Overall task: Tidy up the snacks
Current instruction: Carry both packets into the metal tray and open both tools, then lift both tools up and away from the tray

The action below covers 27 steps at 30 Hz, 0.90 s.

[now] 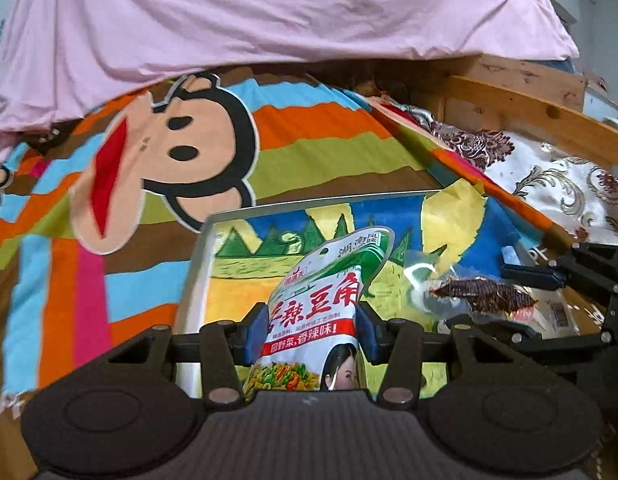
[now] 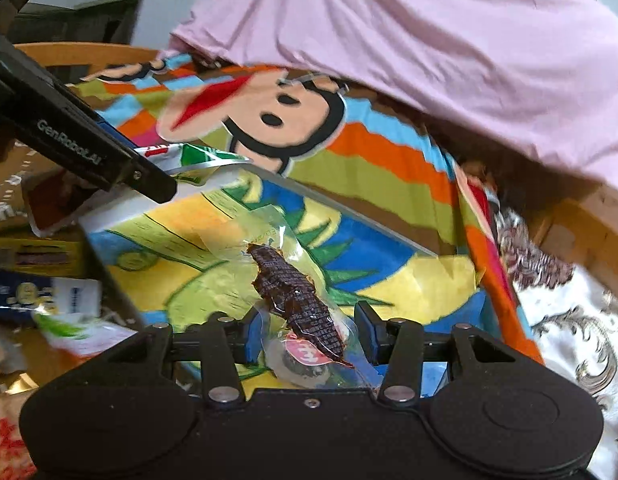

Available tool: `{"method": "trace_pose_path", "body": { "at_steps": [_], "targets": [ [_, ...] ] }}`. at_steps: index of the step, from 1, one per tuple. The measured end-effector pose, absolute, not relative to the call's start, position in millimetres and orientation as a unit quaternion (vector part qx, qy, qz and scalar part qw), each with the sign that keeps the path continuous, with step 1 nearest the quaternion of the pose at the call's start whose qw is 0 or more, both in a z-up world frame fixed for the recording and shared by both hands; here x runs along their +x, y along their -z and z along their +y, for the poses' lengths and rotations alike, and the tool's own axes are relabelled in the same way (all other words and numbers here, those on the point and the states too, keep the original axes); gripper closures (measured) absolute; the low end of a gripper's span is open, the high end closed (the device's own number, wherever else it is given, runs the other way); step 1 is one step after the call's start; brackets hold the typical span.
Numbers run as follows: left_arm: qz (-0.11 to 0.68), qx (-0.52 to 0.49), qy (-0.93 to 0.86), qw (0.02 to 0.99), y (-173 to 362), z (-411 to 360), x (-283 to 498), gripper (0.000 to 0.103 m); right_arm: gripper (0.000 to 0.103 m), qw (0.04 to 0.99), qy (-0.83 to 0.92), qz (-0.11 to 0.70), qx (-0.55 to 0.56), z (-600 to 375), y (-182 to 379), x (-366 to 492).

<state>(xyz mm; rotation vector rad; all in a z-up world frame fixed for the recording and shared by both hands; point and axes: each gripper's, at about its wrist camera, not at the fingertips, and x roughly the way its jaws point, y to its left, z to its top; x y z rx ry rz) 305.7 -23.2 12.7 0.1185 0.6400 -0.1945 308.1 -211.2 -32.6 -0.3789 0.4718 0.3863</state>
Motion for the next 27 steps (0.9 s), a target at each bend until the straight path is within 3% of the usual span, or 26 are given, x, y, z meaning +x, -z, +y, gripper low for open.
{"method": "trace_pose_path", "body": {
  "at_steps": [9, 12, 15, 19, 21, 27],
  "targets": [
    [0.337, 0.044, 0.104, 0.935, 29, -43, 349, 0.052, 0.053, 0.929, -0.169, 0.282, -0.173, -217, 53, 331],
    [0.339, 0.049, 0.105, 0.934, 40, -48, 354, 0.047, 0.054, 0.927, -0.168, 0.289, -0.168, -218, 56, 332],
    [0.337, 0.053, 0.114, 0.933, 43, -52, 353, 0.039, 0.048, 0.927, -0.167, 0.297, -0.158, -221, 57, 333],
    [0.324, 0.052, 0.125, 0.936, 40, -51, 346, 0.032, 0.033, 0.929, -0.171, 0.302, -0.129, -230, 54, 328],
    [0.320, 0.041, 0.128, 0.938, 37, -48, 342, 0.021, 0.030, 0.931, -0.171, 0.299, -0.122, -234, 50, 323],
    [0.296, 0.008, 0.118, 0.948, 22, -36, 319, 0.009, 0.015, 0.948, -0.162, 0.258, -0.087, -246, 28, 300]
  ]
}}
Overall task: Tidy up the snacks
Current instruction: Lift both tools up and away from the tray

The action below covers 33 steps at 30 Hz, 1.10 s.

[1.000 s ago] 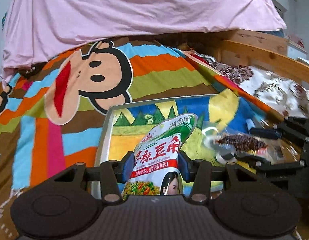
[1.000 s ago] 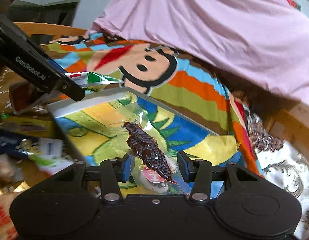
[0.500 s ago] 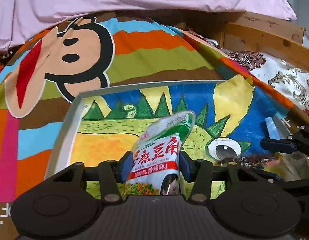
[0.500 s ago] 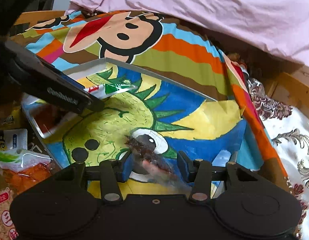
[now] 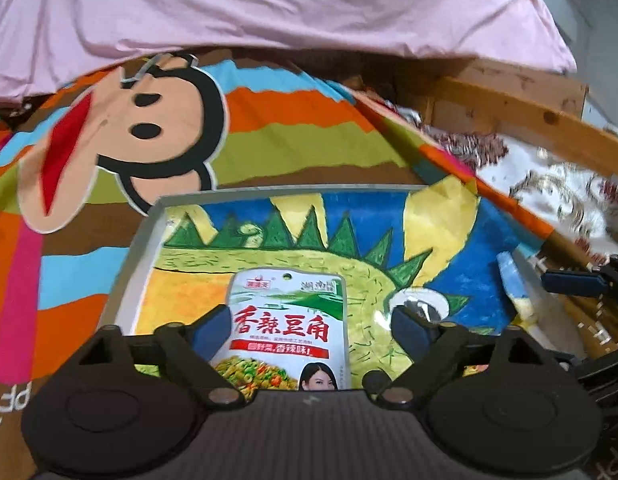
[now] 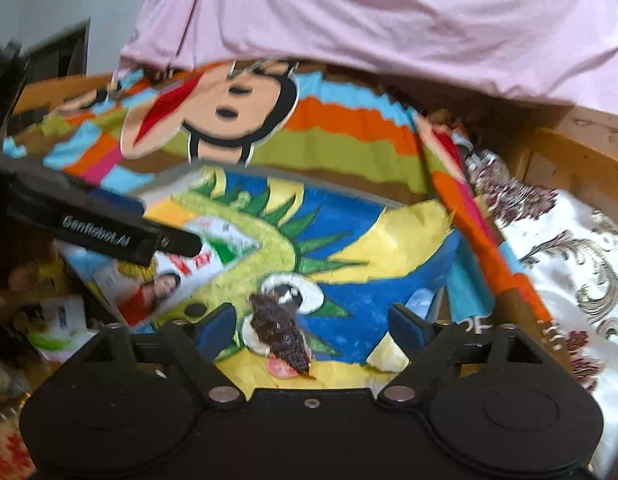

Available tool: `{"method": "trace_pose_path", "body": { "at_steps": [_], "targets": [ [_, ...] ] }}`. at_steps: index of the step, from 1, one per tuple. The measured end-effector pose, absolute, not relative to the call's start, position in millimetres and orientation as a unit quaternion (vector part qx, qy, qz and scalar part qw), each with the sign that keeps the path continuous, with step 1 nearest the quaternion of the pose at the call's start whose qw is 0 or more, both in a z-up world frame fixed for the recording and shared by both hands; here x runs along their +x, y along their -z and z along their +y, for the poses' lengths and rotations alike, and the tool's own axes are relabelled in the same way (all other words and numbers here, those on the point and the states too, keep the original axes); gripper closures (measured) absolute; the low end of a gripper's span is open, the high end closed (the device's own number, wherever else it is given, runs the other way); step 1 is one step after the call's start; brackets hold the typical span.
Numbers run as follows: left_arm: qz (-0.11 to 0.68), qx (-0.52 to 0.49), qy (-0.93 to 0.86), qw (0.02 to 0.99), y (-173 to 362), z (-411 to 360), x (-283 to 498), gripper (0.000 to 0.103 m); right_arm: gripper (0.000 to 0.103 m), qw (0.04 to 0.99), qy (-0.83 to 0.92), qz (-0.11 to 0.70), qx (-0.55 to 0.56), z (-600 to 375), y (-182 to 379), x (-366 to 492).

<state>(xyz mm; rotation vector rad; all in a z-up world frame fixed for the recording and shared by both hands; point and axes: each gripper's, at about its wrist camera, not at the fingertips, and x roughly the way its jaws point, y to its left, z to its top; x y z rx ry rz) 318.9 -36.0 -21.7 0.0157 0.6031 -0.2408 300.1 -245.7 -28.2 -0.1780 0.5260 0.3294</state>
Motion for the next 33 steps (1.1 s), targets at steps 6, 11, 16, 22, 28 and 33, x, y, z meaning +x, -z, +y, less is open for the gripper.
{"method": "trace_pose_path", "body": {
  "at_steps": [6, 11, 16, 22, 28, 33],
  "targets": [
    [0.257, -0.016, 0.090, 0.962, 2, -21, 279, 0.002, 0.003, 0.965, -0.152, 0.206, -0.062, -250, 2, 269],
    [0.242, -0.020, 0.072, 0.967, -19, -7, 240, 0.001, 0.001, 0.974, -0.145, 0.163, -0.055, -249, -24, 232],
    [0.225, -0.032, 0.053, 0.972, -37, 7, 195, 0.001, 0.001, 0.981, -0.135, 0.132, -0.047, -251, -49, 193],
    [0.202, -0.033, 0.048, 0.978, -57, 19, 145, 0.000, 0.001, 0.986, -0.126, 0.103, -0.047, -249, -71, 143],
    [0.196, -0.015, 0.063, 0.978, -58, 22, 106, 0.000, 0.001, 0.986, -0.125, 0.099, -0.050, -238, -76, 105],
    [0.199, -0.004, 0.070, 0.977, -50, 23, 80, 0.000, 0.001, 0.987, -0.115, 0.104, -0.048, -231, -70, 78]
  ]
}}
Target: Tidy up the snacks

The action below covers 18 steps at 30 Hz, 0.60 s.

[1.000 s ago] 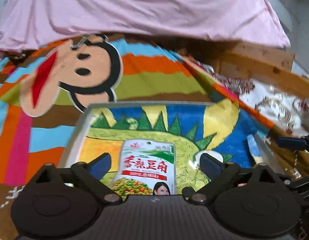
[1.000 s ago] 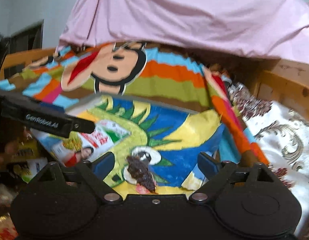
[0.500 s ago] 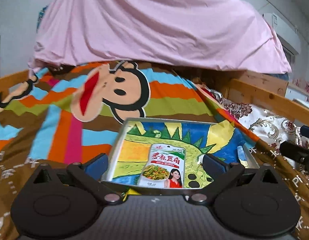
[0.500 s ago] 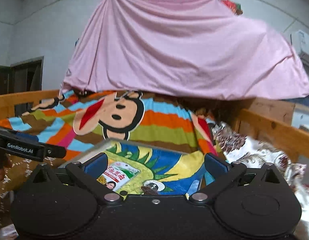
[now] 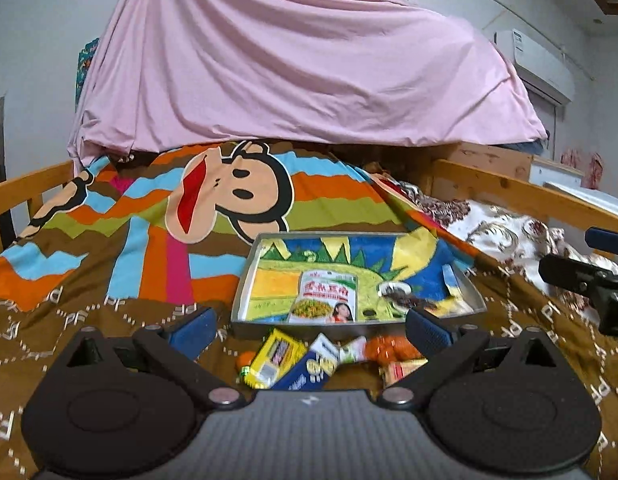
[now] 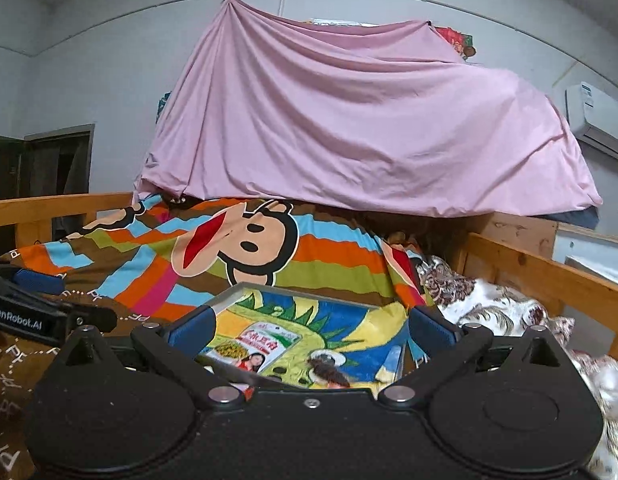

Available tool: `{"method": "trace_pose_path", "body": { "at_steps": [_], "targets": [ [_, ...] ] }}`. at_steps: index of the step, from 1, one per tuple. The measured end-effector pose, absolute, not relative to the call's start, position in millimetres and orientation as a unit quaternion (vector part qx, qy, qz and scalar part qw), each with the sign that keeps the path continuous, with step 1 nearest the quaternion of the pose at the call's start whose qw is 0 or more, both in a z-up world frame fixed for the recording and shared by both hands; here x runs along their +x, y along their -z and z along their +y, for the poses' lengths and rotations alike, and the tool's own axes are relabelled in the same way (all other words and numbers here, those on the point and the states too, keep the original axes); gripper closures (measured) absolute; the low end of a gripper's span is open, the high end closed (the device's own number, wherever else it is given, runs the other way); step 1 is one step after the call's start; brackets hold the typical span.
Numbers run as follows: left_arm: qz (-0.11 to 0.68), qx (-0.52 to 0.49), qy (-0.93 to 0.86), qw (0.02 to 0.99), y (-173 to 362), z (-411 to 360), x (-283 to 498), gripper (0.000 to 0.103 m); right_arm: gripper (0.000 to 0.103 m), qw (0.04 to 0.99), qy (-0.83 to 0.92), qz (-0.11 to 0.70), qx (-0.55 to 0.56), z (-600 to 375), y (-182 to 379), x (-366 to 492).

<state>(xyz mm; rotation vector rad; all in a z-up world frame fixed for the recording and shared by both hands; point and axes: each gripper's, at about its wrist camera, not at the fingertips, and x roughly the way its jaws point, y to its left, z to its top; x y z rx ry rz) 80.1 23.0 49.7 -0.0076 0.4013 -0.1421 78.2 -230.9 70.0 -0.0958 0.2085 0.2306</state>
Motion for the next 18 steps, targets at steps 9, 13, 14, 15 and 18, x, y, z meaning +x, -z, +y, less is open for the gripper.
{"method": "trace_pose_path", "body": {
  "at_steps": [9, 13, 14, 15, 18],
  "targets": [
    [0.229, 0.010, 0.077, 0.970, -31, 27, 51, 0.000, 0.001, 0.982, -0.120, 0.141, -0.029, -224, -53, 46],
    [0.249, 0.014, 0.082, 0.965, -22, 26, 45, 0.000, 0.001, 0.978, -0.127, 0.165, -0.035, -216, -42, 36],
    [0.253, 0.015, 0.083, 0.964, -20, 26, 44, 0.000, 0.001, 0.976, -0.127, 0.171, -0.035, -215, -39, 34],
    [0.258, 0.016, 0.083, 0.963, -18, 26, 43, 0.000, 0.001, 0.975, -0.129, 0.177, -0.034, -213, -36, 33],
    [0.271, 0.015, 0.083, 0.959, -12, 27, 41, 0.000, 0.001, 0.970, -0.136, 0.198, -0.037, -207, -25, 29]
  ]
}}
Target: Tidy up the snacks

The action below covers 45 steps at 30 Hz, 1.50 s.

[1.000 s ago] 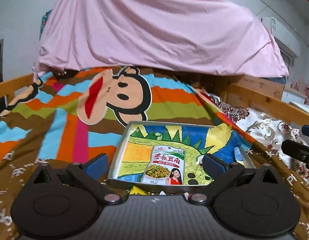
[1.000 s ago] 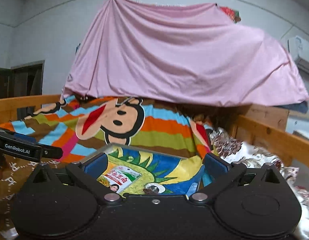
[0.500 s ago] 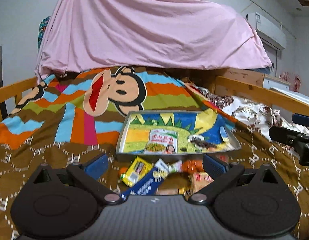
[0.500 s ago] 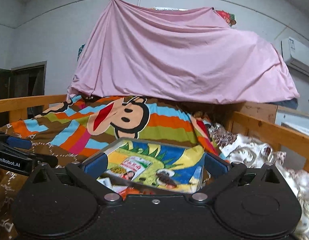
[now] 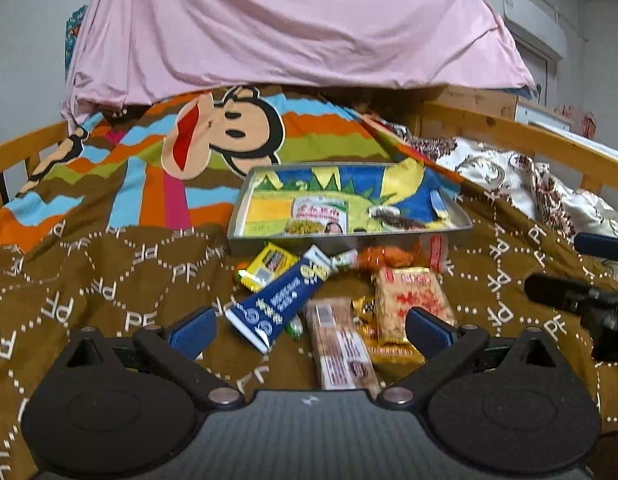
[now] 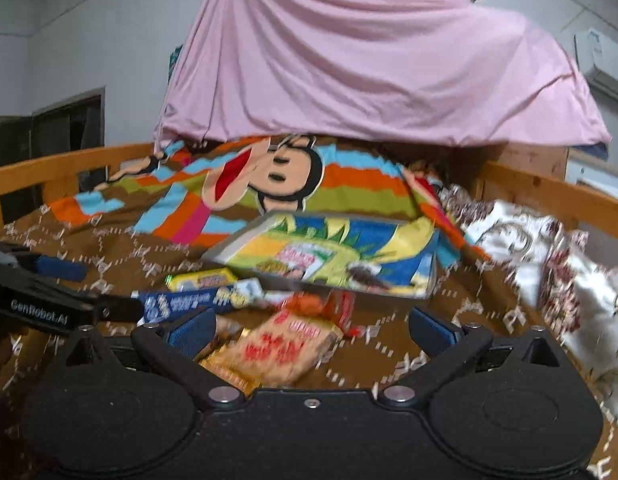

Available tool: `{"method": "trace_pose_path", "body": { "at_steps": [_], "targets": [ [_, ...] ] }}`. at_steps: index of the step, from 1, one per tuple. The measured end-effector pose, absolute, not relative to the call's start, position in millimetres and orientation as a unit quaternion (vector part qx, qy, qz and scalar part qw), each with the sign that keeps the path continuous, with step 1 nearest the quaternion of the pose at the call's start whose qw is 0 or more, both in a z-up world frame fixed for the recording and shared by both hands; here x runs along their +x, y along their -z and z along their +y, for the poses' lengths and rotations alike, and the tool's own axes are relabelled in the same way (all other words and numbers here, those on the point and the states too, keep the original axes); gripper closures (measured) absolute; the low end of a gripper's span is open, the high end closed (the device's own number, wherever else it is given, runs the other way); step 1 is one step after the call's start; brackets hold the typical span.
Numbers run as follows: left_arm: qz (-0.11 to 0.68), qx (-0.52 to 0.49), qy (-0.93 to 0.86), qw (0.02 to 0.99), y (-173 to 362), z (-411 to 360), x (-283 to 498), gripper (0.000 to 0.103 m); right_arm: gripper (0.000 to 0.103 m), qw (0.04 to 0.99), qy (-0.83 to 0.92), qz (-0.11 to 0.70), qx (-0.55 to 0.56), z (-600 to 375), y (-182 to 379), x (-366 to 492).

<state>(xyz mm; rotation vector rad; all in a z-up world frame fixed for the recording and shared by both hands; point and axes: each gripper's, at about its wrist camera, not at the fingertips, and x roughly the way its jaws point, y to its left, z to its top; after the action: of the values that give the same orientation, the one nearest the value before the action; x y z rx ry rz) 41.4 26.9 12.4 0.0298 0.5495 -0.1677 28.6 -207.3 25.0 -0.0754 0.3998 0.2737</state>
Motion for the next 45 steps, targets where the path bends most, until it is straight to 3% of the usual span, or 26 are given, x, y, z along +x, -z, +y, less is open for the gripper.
{"method": "trace_pose_path", "body": {
  "at_steps": [45],
  "targets": [
    [0.340, 0.026, 0.049, 0.939, 18, 9, 47, 0.000, 0.001, 0.948, -0.089, 0.304, -0.028, -212, 16, 57]
  ]
}}
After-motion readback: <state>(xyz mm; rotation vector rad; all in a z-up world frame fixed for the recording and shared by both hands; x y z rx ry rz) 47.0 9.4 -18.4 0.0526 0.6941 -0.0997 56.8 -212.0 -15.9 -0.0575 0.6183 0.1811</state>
